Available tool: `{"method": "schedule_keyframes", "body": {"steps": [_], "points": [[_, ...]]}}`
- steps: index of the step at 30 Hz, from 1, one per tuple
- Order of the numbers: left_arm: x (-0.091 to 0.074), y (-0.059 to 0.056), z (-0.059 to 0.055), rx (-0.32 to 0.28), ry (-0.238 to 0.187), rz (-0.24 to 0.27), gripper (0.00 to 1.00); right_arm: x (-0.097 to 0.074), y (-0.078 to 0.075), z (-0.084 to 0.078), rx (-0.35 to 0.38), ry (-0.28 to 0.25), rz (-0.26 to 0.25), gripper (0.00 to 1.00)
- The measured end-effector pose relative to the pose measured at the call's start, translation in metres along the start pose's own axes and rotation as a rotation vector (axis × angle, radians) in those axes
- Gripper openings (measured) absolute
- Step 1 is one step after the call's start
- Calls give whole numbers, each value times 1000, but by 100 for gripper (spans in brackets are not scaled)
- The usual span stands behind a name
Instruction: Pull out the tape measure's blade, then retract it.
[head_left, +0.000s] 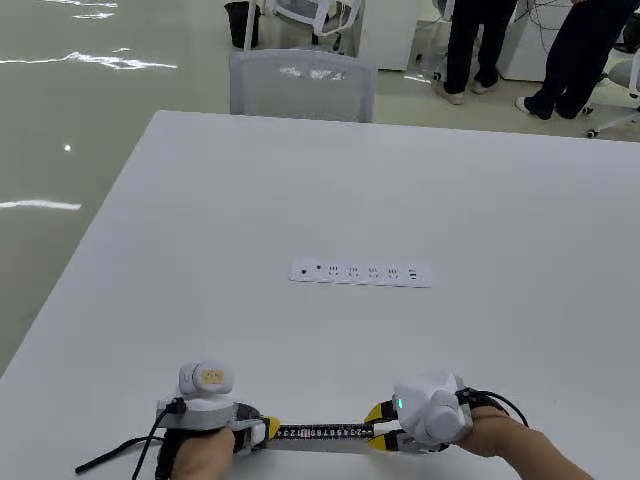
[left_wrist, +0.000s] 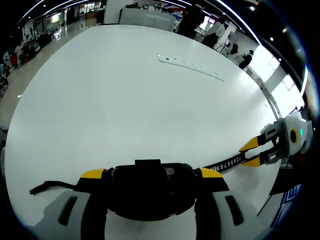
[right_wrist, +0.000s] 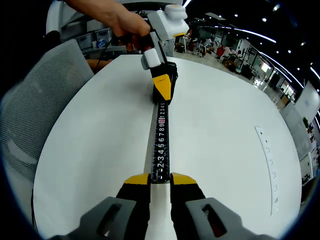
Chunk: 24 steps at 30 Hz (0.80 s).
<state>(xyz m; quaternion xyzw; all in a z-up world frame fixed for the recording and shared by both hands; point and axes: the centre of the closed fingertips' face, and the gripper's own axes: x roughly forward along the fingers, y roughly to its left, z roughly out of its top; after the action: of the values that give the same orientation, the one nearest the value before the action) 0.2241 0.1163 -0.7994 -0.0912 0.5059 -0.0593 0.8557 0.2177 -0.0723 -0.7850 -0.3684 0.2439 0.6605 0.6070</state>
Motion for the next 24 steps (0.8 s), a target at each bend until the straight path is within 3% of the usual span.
{"method": "schedule_keyframes", "body": {"steps": [9, 24], "points": [[3, 0, 2, 6, 2, -5, 68, -1, 0, 3, 5, -10, 1, 14], [-6, -4, 0, 9, 1, -13, 67, 1, 0, 5, 2, -9, 3, 14]]}}
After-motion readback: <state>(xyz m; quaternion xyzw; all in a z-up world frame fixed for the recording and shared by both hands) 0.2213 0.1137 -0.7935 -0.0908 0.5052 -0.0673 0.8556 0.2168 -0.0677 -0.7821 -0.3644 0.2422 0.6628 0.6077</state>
